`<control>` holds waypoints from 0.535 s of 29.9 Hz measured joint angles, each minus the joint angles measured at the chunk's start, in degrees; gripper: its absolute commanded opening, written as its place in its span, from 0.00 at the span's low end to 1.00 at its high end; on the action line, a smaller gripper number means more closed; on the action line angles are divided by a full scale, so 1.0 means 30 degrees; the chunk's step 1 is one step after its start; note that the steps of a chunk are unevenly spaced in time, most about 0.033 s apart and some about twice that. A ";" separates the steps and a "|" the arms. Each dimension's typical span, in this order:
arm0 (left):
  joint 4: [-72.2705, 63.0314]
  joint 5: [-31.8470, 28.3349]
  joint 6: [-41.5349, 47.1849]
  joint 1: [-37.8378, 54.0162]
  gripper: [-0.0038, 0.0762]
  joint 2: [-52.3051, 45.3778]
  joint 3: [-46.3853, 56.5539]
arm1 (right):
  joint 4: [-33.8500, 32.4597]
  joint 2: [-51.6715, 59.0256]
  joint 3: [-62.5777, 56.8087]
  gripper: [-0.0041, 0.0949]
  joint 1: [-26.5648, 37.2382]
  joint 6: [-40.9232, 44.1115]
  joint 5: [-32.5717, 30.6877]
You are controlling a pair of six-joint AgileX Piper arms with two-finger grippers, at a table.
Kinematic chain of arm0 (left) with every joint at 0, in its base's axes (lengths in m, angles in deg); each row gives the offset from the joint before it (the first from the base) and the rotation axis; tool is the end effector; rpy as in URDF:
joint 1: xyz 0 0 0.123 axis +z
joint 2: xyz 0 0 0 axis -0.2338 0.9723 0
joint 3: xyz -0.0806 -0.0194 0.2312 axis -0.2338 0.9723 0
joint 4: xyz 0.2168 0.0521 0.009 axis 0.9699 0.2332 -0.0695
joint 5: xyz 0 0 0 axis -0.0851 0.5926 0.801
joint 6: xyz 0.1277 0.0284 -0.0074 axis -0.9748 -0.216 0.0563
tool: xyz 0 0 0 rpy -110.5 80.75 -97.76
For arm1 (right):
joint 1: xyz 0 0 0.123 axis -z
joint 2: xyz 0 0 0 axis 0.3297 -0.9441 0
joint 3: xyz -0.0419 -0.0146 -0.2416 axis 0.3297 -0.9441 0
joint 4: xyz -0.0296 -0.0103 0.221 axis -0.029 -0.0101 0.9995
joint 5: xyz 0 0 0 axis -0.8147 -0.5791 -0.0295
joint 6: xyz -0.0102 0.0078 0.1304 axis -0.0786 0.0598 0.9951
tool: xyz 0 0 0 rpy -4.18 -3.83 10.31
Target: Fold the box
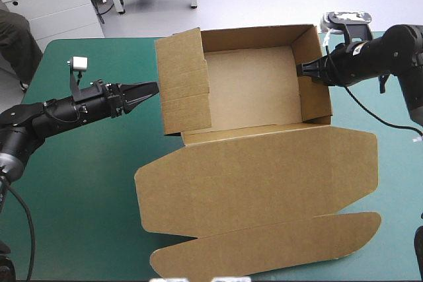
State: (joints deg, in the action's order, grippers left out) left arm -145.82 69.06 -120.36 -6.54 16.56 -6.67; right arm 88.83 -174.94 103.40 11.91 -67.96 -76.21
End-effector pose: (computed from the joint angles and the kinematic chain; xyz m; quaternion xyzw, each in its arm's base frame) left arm 0.2697 -0.0892 0.3319 0.0976 0.7190 -0.5507 0.4127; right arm 0.2968 0.0707 0.3693 -0.0869 0.9308 0.1424 0.3253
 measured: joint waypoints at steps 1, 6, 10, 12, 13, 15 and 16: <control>-0.0151 0.0027 -0.0009 -0.0331 0.77 0.0000 -0.0168 | -0.0027 -0.0047 -0.0020 0.02 0.0000 0.0000 0.0000; -0.0212 0.0079 0.0066 -0.2250 0.77 0.0000 -0.1173 | -0.0120 -0.0063 -0.0373 0.02 0.0000 0.0000 0.0237; 0.0337 0.0116 0.0268 -0.3054 0.77 0.0000 -0.1681 | -0.0123 -0.0063 -0.0379 0.02 0.0000 0.0000 0.0237; 0.0757 0.0116 0.0286 -0.3120 0.77 0.0000 -0.1719 | -0.0163 -0.0063 -0.0379 0.02 -0.0041 -0.0008 0.0237; 0.1017 0.0116 0.0286 -0.3143 0.77 0.0000 -0.1719 | -0.0208 -0.0063 -0.0379 0.02 -0.0117 -0.0008 0.0237; 0.1593 0.0116 0.0310 -0.3143 0.77 0.0000 -0.1719 | -0.0335 -0.0063 -0.0379 0.02 -0.0392 -0.0008 0.0237; 0.1926 0.0136 0.0309 -0.3143 0.77 0.0000 -0.1719 | -0.0445 -0.0063 -0.0379 0.03 -0.0532 -0.0008 0.0260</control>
State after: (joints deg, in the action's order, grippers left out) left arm -140.04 69.47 -119.43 -15.97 16.56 -11.82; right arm 87.50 -175.13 102.26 10.32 -67.99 -75.43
